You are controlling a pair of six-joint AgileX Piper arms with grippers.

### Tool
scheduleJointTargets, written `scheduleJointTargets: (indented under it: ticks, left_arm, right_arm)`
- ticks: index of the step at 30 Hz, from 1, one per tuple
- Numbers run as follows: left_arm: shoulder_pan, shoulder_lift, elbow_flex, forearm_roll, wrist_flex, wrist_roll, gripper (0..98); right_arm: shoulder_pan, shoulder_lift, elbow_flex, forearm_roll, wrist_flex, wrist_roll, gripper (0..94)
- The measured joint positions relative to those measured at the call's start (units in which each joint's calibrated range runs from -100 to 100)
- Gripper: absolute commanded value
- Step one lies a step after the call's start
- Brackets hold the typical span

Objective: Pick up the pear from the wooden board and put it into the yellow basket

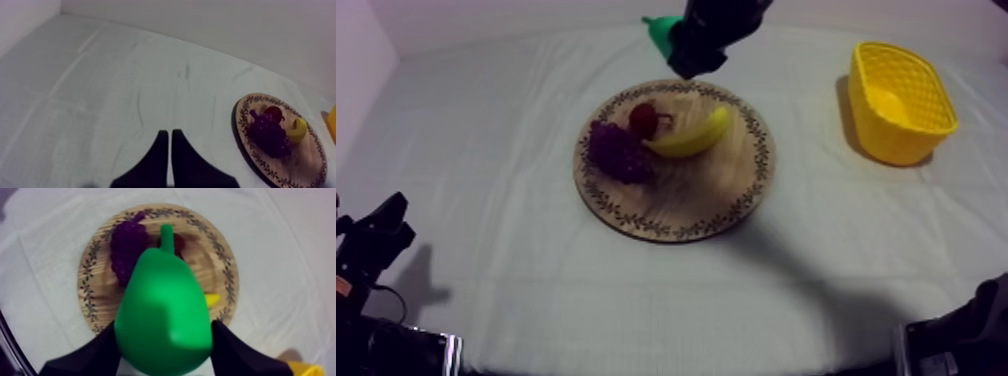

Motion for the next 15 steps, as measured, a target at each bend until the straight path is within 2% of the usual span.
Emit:
scheduleJointTargets:
  ticks: [7,15]
  left_arm:
    - [0.0,0.0,0.0,0.0,0.0,0.0,0.1]
    - [0.0,0.0,0.0,0.0,0.0,0.0,0.1]
  right_arm:
    - [6.74,-1.25,-0.06,-2.54,1.58,-0.98,39.5]
    - [16.35,0.33,-3.0,-2.27,0.85,0.45,39.9]
